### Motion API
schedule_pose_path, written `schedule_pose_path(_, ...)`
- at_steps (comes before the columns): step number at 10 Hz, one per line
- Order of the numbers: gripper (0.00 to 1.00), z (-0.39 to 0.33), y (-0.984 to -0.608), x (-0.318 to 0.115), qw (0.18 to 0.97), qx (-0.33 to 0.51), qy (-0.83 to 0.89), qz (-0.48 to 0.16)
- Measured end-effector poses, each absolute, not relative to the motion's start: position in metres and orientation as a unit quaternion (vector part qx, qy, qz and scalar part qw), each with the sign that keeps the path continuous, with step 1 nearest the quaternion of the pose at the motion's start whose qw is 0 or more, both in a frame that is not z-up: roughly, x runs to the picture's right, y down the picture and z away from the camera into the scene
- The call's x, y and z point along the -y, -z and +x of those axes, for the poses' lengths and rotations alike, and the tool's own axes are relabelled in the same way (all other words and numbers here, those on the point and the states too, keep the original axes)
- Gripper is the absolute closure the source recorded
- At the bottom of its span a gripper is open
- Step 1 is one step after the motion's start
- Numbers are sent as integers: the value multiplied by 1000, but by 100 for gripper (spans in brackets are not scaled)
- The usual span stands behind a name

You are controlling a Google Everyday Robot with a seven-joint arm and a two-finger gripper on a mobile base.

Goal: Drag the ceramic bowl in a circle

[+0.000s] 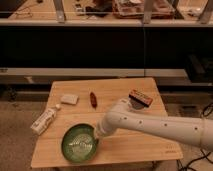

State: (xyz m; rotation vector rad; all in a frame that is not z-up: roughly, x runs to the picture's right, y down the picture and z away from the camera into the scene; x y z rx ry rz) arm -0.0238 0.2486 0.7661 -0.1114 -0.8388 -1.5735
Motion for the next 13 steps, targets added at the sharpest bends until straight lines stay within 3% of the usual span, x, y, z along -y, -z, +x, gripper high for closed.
schedule_pose_path(7,100,60,-779,-234,730,345,588,-55)
schedule_pose_path(13,100,37,-807,-174,750,348,560,-60)
